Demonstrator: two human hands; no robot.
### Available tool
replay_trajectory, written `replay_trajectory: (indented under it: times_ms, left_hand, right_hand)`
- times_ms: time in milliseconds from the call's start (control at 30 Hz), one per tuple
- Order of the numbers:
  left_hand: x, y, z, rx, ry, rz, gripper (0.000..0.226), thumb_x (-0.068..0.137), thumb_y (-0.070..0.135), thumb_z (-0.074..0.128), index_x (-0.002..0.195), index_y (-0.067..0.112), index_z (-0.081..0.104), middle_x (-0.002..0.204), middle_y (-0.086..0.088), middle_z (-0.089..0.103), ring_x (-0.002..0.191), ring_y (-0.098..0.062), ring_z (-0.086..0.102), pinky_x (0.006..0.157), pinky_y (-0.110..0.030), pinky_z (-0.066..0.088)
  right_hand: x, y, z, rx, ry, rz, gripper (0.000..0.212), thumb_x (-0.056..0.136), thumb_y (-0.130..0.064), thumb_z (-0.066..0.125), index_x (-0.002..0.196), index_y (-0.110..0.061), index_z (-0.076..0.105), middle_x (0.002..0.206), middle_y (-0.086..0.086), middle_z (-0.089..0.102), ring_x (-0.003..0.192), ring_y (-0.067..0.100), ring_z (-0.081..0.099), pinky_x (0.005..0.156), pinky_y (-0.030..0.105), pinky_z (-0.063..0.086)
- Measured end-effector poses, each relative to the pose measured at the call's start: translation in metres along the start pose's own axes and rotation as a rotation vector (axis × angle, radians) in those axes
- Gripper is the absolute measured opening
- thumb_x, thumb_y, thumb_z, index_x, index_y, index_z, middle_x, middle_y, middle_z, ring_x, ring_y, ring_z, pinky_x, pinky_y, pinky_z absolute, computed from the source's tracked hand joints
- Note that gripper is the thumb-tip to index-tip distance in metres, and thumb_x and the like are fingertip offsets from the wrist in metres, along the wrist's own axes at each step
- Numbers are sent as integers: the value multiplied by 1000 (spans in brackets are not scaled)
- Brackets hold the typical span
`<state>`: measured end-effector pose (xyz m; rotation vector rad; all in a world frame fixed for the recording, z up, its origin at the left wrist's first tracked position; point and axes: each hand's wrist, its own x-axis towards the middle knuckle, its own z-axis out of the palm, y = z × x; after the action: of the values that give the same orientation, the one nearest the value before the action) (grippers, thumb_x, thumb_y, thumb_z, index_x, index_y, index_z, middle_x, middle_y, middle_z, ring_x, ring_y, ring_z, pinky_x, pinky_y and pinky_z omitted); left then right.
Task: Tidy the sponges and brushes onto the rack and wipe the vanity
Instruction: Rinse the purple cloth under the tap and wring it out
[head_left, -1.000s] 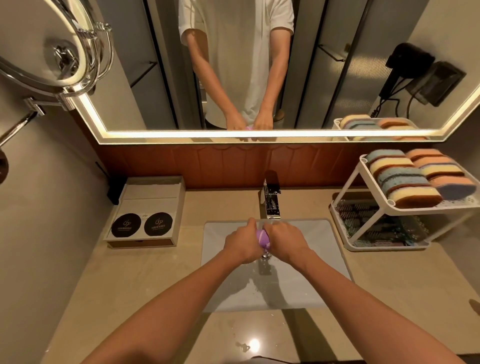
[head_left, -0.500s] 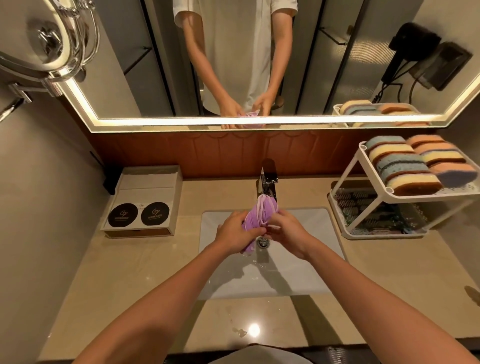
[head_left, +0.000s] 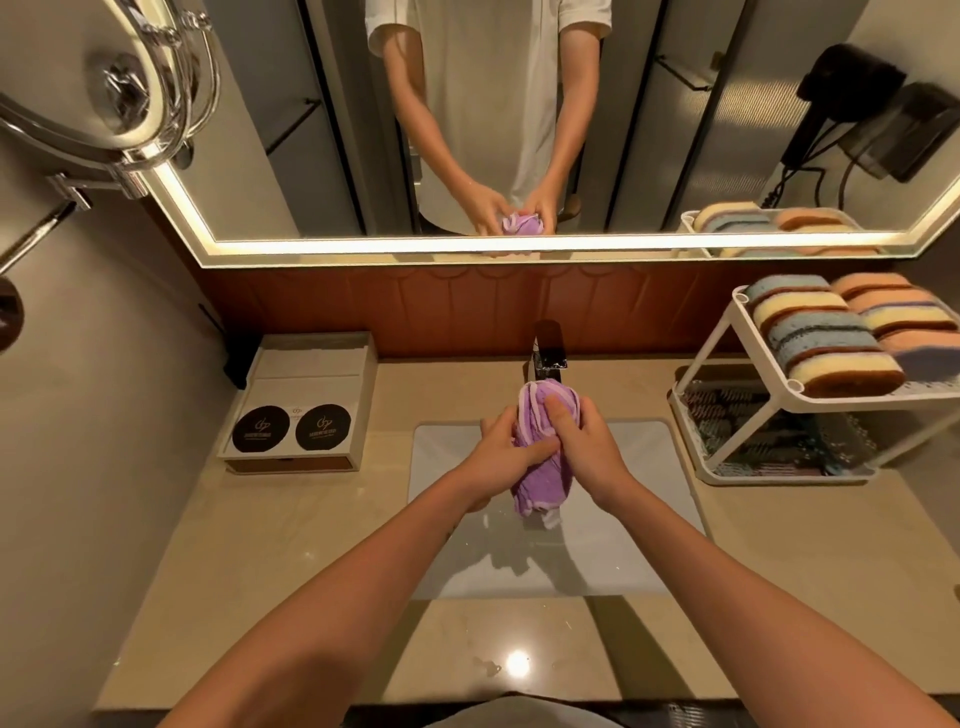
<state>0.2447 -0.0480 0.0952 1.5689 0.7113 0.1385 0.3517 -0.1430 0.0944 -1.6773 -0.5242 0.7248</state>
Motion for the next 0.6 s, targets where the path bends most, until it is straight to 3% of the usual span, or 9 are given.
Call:
replay_trajectory:
  times_ms: [100,233,333,400,433,500,533,600]
  left_hand:
    - [2,1,-7,-132,61,33,28,97,23,69,124,23,62,122,-9,68,108,-22,70,96,-43,58]
    - [10,3,-21,36,194,150,22,99,8,60,116,23,66,114,-8,69,106,-22,67,95,-39,55]
    - [13,7,-29,79,224,151,28,101,5,52,121,21,65,102,0,67,90,-16,60,73,-26,51]
    - [16,8,-32,110,247,110,35,100,0,48,124,21,64,102,1,66,89,-17,59,63,-21,47]
    - [18,6,-33,141,259,89,42,97,-3,47,127,23,61,110,0,64,95,-22,61,65,-23,51]
    - [18,3,-28,229,304,23,54,90,-5,48,134,25,50,129,-4,46,115,-28,54,84,-34,55]
    - [16,2,-23,264,338,-11,54,88,-2,52,135,23,44,132,-4,36,120,-28,45,96,-39,50]
    - [10,5,-11,311,426,-19,45,86,8,61,122,18,36,125,-2,28,114,-23,34,99,-37,40]
  right_hand:
    - [0,-9,-9,-58,-26,-78,30,105,-50,46,121,-32,65,112,-9,73,101,5,70,90,32,57]
    - [3,-12,-19,-195,-79,-86,47,106,-58,33,111,-35,74,97,-6,79,92,13,74,87,39,59]
    - [3,-13,-22,-222,-51,-95,51,106,-58,33,108,-29,75,93,-6,79,89,16,75,87,42,60]
    - [3,-16,-20,-149,-44,-122,40,107,-50,42,111,-27,75,100,-3,79,93,16,75,87,41,61]
    - [2,-18,-17,-56,-24,-112,31,106,-43,49,117,-25,73,107,-1,78,97,16,75,89,40,61]
    - [3,-23,-7,174,39,-16,27,101,-33,62,124,-20,68,117,6,74,102,18,73,91,38,60]
    - [4,-26,-1,273,39,38,25,100,-31,65,121,-17,69,115,9,74,103,21,73,93,41,60]
    - [8,-29,9,455,-35,134,23,100,-31,65,109,-11,69,109,17,72,104,29,69,98,49,55]
